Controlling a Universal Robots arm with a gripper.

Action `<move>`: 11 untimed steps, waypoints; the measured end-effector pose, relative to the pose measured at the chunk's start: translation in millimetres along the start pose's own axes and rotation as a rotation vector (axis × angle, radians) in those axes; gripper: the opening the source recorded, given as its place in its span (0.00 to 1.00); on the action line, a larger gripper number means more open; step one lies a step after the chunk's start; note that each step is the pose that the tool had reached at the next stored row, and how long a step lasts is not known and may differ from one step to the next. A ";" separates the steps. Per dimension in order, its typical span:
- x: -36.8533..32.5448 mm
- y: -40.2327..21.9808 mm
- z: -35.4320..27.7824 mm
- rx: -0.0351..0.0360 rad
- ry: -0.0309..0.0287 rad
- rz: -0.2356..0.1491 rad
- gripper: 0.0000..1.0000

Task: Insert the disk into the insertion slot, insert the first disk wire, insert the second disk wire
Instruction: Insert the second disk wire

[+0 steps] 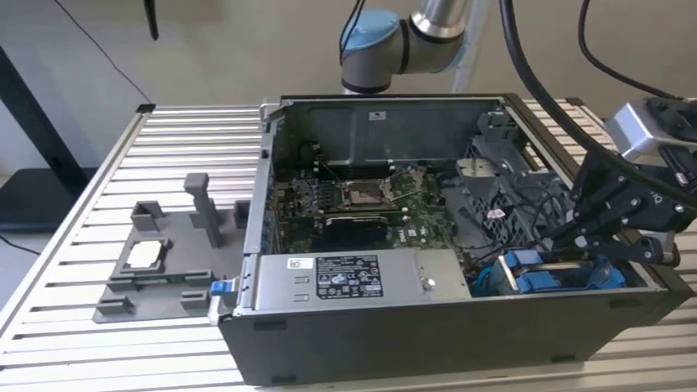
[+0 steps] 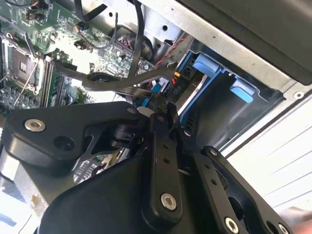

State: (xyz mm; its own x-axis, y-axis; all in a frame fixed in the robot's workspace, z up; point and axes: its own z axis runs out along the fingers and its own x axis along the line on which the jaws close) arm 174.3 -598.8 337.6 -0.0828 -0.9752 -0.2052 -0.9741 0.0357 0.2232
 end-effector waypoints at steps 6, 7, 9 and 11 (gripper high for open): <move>2.2 0.1 -1.5 0.0001 0.0001 0.001 0.16; 3.3 0.1 -1.8 0.0003 0.0002 0.001 0.16; 4.7 0.0 -2.0 0.0005 0.0001 0.002 0.16; 4.8 0.0 -1.6 0.0007 0.0013 0.003 0.16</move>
State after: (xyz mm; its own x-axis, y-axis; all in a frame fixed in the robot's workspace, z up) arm 174.3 -603.8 338.1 -0.0851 -0.9754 -0.2034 -0.9740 0.0384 0.2231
